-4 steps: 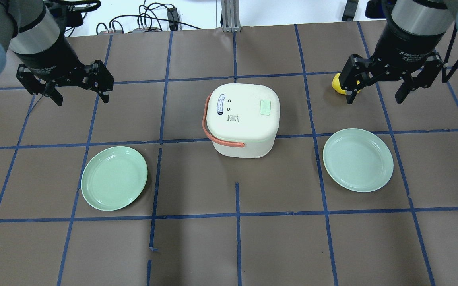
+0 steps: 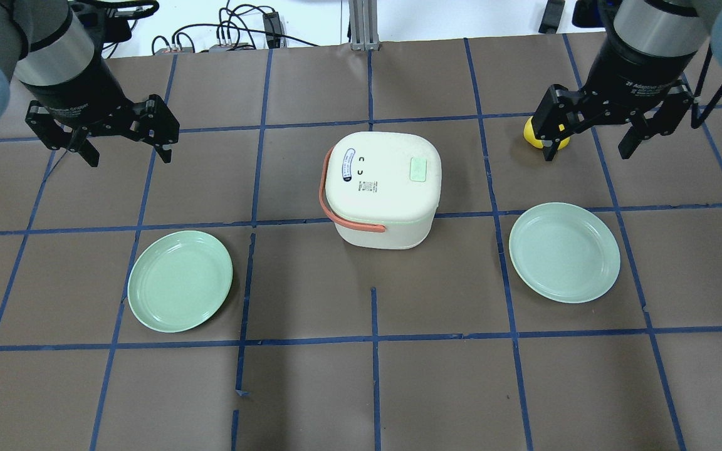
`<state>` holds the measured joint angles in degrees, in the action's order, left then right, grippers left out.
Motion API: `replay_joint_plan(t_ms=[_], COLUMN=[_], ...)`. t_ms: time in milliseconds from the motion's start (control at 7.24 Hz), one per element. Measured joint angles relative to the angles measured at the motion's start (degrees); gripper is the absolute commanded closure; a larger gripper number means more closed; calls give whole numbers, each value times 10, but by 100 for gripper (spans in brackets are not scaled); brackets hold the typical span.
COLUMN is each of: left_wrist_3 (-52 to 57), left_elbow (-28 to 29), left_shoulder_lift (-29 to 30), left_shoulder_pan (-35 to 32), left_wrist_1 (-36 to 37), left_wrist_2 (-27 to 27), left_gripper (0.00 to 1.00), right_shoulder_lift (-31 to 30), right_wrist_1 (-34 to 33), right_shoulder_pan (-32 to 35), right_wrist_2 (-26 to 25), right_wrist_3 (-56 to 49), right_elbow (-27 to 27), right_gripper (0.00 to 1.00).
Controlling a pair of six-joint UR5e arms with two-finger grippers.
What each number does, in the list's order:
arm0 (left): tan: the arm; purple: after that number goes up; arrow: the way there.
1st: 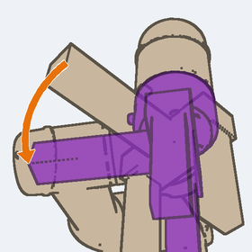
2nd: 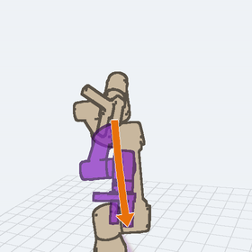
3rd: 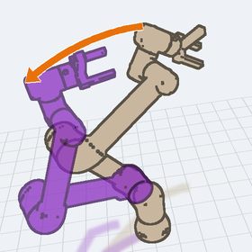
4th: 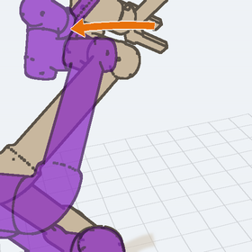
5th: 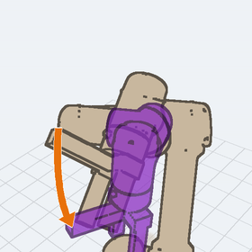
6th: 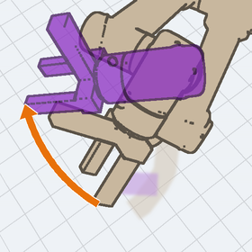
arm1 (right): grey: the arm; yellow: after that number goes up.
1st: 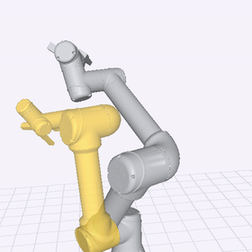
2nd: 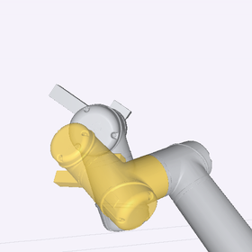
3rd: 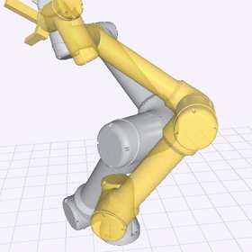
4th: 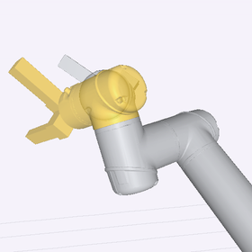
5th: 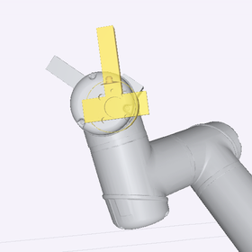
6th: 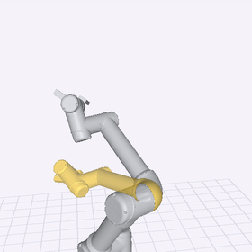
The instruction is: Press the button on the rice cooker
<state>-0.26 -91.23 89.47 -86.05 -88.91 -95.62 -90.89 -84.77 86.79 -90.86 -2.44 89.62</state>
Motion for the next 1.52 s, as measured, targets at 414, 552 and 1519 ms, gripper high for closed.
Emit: replay_joint_plan(t_ms=[414,552,1519], left_wrist_3=[0,0,0], left_elbow=[0,0,0], left_shoulder_lift=[0,0,0], left_shoulder_pan=[0,0,0], left_wrist_1=[0,0,0], left_wrist_2=[0,0,0], left_gripper=[0,0,0], right_shoulder_lift=[1,1,48], right_wrist_1=[-8,-9,-25], right_shoulder_pan=[3,3,56], right_wrist_2=[32,46,30], right_wrist_3=[-9,-9,58], right_elbow=[0,0,-44], right_gripper=[1,0,1])
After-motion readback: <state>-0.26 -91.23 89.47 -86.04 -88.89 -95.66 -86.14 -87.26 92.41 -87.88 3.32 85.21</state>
